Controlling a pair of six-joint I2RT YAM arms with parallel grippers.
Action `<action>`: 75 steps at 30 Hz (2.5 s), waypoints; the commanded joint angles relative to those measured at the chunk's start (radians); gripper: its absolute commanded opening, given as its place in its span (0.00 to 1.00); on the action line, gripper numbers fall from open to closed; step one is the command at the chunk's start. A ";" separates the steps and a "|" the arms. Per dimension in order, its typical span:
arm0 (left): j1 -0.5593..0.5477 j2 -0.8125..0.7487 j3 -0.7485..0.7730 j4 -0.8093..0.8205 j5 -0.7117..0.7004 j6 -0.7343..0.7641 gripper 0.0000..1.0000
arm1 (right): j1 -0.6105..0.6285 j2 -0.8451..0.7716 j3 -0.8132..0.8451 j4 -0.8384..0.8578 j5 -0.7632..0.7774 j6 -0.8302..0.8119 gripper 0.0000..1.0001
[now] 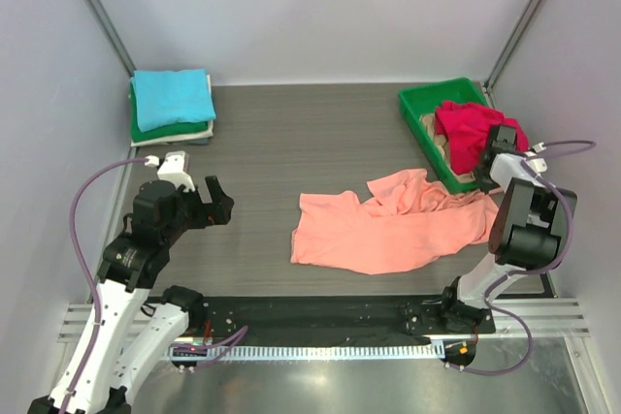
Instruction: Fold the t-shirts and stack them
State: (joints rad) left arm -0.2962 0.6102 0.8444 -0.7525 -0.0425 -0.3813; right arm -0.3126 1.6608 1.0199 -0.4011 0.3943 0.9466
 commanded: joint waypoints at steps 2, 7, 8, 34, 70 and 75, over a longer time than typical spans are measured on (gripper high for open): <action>0.000 -0.012 -0.007 0.038 0.015 0.012 1.00 | 0.043 0.046 0.060 0.036 -0.061 0.110 0.01; 0.000 -0.015 -0.011 0.038 0.001 0.005 1.00 | 0.029 0.180 0.212 0.042 -0.090 0.188 0.01; 0.000 -0.017 -0.011 0.036 0.000 0.002 1.00 | 0.029 0.206 0.245 0.042 -0.094 0.187 0.01; -0.184 0.561 -0.002 0.367 0.099 -0.271 0.97 | 0.043 -0.128 0.203 0.013 -0.121 -0.287 1.00; -0.242 0.998 0.056 0.630 0.050 -0.358 0.00 | 0.800 0.144 0.250 -0.162 -0.206 -0.594 0.84; -0.241 1.019 0.042 0.651 0.089 -0.346 0.00 | 0.830 0.299 0.333 -0.162 -0.173 -0.586 0.77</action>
State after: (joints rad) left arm -0.5358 1.6257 0.9020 -0.0948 0.0608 -0.7715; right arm 0.5186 1.9156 1.2869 -0.5640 0.1768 0.3710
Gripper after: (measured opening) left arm 0.011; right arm 0.780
